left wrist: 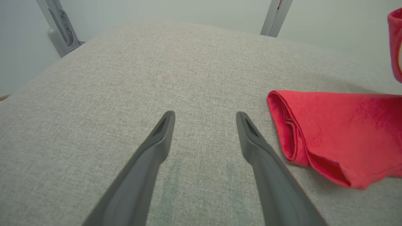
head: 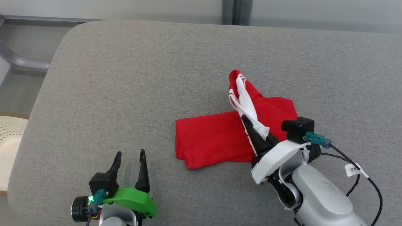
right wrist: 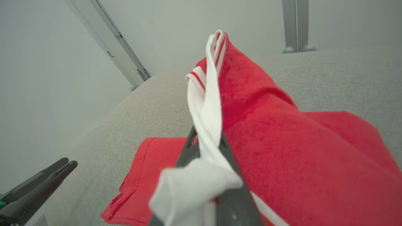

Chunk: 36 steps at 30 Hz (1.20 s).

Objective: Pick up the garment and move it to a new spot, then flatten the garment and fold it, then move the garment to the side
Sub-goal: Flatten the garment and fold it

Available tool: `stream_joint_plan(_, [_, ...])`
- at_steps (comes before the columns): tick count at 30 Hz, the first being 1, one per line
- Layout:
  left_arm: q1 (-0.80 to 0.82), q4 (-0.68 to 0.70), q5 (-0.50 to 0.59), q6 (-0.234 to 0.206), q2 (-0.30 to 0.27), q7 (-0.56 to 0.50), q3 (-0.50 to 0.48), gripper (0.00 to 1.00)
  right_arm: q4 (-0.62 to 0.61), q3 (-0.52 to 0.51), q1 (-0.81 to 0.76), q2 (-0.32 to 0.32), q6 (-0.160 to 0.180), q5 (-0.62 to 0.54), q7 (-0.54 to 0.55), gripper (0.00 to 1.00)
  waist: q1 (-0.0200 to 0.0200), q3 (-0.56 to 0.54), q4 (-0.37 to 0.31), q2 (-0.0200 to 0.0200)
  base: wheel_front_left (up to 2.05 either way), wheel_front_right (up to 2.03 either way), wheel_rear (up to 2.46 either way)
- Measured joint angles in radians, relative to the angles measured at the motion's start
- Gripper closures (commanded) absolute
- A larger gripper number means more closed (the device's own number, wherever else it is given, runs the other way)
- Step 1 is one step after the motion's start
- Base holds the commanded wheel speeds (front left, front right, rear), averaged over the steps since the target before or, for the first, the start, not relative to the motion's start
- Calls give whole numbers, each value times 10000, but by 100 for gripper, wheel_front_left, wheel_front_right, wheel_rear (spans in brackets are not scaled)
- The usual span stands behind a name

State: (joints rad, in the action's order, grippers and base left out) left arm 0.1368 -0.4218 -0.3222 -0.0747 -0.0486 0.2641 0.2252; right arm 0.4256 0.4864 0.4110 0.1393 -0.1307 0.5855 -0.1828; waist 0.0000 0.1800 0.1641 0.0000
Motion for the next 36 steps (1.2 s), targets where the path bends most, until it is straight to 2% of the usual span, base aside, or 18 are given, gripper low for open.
stream_joint_plan(9, [186, -182, -117, 6, -2, 0, 821, 0, 1515, 913, 829, -746, 0, 481, -63, 100, 0, -68, 1048, 0, 0, 0, 0])
stream_joint_plan(10, [198, -207, -117, -8, -2, 0, 884, 0, 1770, 911, 960, -792, 2, 533, -148, 87, 0, -67, 1145, 0, 0, 0, 0])
stream_joint_plan(11, [224, -222, -117, -23, 0, 0, 928, 0, 1983, 897, 1068, -815, 2, 566, -222, 48, 0, -65, 1216, 0, 0, 0, 0])
stream_joint_plan(12, [276, -228, -117, -46, 0, 0, 966, 0, 2151, 867, 1153, -830, 0, 639, -328, 0, 0, -61, 1286, 0, 0, 0, 0])
stream_joint_plan(15, [414, -201, -115, -73, -2, 0, 957, 0, 2410, 734, 1372, -884, 0, 715, -619, 0, 0, -37, 1325, 0, 0, 0, 0])
stream_joint_plan(18, [456, -155, -90, -100, 2, 0, 865, 0, 2527, 100, 1482, -890, 0, 472, -754, 0, 0, -24, 1168, 0, 0, 0, 0])
stream_joint_plan(23, [613, -10, 207, -150, 0, 0, 569, 0, 1814, -2502, 1057, -546, 2, -922, -798, 0, 0, -11, 605, 0, 0, 0, 0])
stream_joint_plan(29, [702, 52, 619, -244, 4, 0, 242, 0, 1181, -4383, -15, -667, 0, -2481, -798, 0, 0, 4, -170, 0, 0, 0, 0])
stream_joint_plan(36, [698, 63, 786, -244, 6, 0, -48, 0, 888, -5091, -909, -815, 2, -3423, -798, 0, 0, -20, -897, 0, 0, 0, 0])
